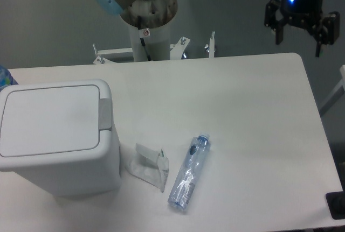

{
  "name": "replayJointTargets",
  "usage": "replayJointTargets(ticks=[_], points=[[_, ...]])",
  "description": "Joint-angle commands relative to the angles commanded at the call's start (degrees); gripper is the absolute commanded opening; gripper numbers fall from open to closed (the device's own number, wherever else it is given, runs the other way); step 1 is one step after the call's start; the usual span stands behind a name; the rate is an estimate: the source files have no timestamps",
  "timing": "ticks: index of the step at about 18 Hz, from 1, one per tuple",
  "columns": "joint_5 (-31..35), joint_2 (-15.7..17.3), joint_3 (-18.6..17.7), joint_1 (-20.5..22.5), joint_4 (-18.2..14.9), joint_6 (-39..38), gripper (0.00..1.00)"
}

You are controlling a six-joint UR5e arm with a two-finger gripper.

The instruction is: Open the trash can

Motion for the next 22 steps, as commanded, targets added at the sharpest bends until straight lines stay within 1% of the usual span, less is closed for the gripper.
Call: replayJointTargets(ticks=[6,8,13,16,19,22], points=[[-0.3,0.0,0.1,0.0,0.0,-0.1,1.00],[-1.5,0.0,0.0,0.0,0.0,-2.4,1.00],[-7.2,0.0,0.0,0.0,0.2,-16.4,1.00],[-7.6,0.1,-0.3,-0.3,1.1,-21.3,1.00],[-7.8,0.0,0.0,-3.6,1.5,-27.5,1.00],[-8.8,-0.6,-0.2,-6.6,4.6,-36.9,1.00]])
